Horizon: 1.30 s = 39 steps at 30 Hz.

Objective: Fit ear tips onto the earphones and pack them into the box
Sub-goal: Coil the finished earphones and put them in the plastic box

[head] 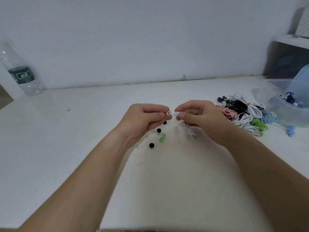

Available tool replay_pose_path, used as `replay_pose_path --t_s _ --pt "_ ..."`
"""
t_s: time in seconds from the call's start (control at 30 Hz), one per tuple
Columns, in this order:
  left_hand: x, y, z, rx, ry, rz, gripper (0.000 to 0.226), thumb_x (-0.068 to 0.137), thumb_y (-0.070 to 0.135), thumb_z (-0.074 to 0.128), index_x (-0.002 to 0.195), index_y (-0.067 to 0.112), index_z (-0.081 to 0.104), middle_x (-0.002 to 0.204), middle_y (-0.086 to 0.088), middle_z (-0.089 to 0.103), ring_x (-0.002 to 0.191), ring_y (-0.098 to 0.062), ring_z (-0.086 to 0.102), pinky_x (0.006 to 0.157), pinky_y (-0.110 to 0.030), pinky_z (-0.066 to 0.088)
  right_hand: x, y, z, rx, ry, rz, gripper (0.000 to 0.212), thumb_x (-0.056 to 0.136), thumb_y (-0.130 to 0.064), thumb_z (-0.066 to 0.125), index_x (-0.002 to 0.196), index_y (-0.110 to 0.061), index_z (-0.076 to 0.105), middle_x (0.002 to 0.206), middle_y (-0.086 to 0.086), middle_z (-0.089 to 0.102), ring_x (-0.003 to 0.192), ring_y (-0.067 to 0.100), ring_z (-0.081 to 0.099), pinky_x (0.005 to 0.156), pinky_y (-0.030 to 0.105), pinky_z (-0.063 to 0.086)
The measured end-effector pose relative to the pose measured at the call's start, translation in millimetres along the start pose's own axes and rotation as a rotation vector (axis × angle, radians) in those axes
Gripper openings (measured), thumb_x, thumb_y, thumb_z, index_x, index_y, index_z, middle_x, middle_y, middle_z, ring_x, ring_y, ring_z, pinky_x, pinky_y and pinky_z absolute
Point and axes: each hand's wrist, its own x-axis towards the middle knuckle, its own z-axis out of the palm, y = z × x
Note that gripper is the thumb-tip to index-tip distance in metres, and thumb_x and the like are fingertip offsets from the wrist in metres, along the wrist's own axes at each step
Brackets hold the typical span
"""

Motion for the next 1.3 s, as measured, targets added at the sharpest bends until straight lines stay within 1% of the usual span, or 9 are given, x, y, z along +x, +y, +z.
replay_pose_path --t_s 0.17,0.27,0.43,0.57,0.77,0.93,1.07,1.2,1.3 --pt "-1.5 -2.3 4.1 0.068 0.011 0.021 0.017 0.089 -0.007 0.066 0.101 0.001 0.074 0.099 -0.016 0.077 0.099 -0.024 0.075 0.085 -0.023 0.058 -0.4 -0.5 -1.0 0.006 0.003 -0.003 0.008 0.089 -0.011 0.072 0.094 -0.017 0.074 0.081 0.004 0.075 0.078 0.014 0.064 0.074 0.024 0.051" --pt "-1.5 -2.3 4.9 0.072 0.014 0.025 0.017 0.087 -0.006 0.069 0.102 0.001 0.074 0.099 -0.016 0.077 0.098 -0.024 0.075 0.084 -0.023 0.058 -0.7 -1.1 -0.5 0.008 -0.013 -0.005 0.008 0.088 -0.01 0.073 0.094 -0.014 0.074 0.081 0.005 0.075 0.078 0.015 0.064 0.072 0.024 0.05" --pt "-1.5 -2.0 5.1 0.07 0.009 0.031 0.017 0.086 -0.004 0.071 0.103 -0.001 0.073 0.1 -0.017 0.077 0.097 -0.025 0.075 0.082 -0.023 0.058 -1.1 -1.3 -0.3 0.017 -0.021 -0.01 0.008 0.087 -0.008 0.073 0.094 -0.013 0.074 0.083 0.01 0.075 0.082 0.02 0.065 0.076 0.029 0.05" --pt "-2.1 -2.2 6.2 0.093 0.013 0.039 0.016 0.084 -0.002 0.074 0.1 0.002 0.074 0.096 -0.016 0.077 0.094 -0.023 0.076 0.083 -0.024 0.058 -1.2 -0.5 -0.4 0.018 -0.023 -0.016 0.008 0.087 -0.008 0.074 0.093 -0.013 0.074 0.082 0.009 0.075 0.08 0.019 0.064 0.072 0.024 0.051" --pt "-2.6 -2.7 6.1 0.134 0.006 0.053 0.016 0.083 0.001 0.077 0.099 0.001 0.073 0.093 -0.016 0.077 0.093 -0.023 0.075 0.081 -0.024 0.057 -0.3 -0.2 -0.1 0.01 -0.021 -0.014 0.008 0.087 -0.007 0.073 0.093 -0.011 0.074 0.082 0.01 0.075 0.078 0.018 0.063 0.07 0.023 0.051" --pt "-2.3 -2.9 5.9 0.126 -0.014 0.059 0.017 0.085 -0.001 0.074 0.101 0.0 0.073 0.095 -0.016 0.077 0.095 -0.023 0.075 0.08 -0.024 0.057 0.5 -0.7 -0.4 0.006 -0.002 -0.012 0.007 0.087 -0.007 0.074 0.094 -0.01 0.074 0.084 0.015 0.074 0.08 0.025 0.061 0.073 0.032 0.049" --pt "-1.7 -2.8 4.8 0.132 -0.038 0.065 0.017 0.087 -0.002 0.071 0.104 -0.001 0.072 0.096 -0.016 0.077 0.094 -0.023 0.075 0.08 -0.024 0.057 0.4 -0.9 -1.1 -0.003 0.006 -0.007 0.007 0.086 -0.009 0.075 0.093 -0.012 0.075 0.086 0.015 0.075 0.082 0.026 0.062 0.078 0.037 0.048" --pt "-3.0 -2.3 4.9 0.144 -0.056 0.067 0.015 0.086 -0.003 0.071 0.1 0.001 0.072 0.096 -0.016 0.077 0.093 -0.025 0.075 0.08 -0.026 0.057 -0.8 -1.1 -2.1 -0.006 -0.019 -0.008 0.007 0.087 -0.011 0.075 0.093 -0.012 0.076 0.084 0.012 0.075 0.08 0.021 0.061 0.077 0.033 0.048" --pt "-5.1 -1.4 6.1 0.143 -0.074 0.06 0.013 0.084 -0.002 0.073 0.094 0.006 0.072 0.093 -0.014 0.077 0.09 -0.024 0.076 0.076 -0.023 0.057 -1.7 -2.2 -3.4 -0.012 -0.047 -0.012 0.007 0.087 -0.011 0.074 0.094 -0.011 0.077 0.084 0.011 0.074 0.08 0.018 0.062 0.076 0.029 0.049"
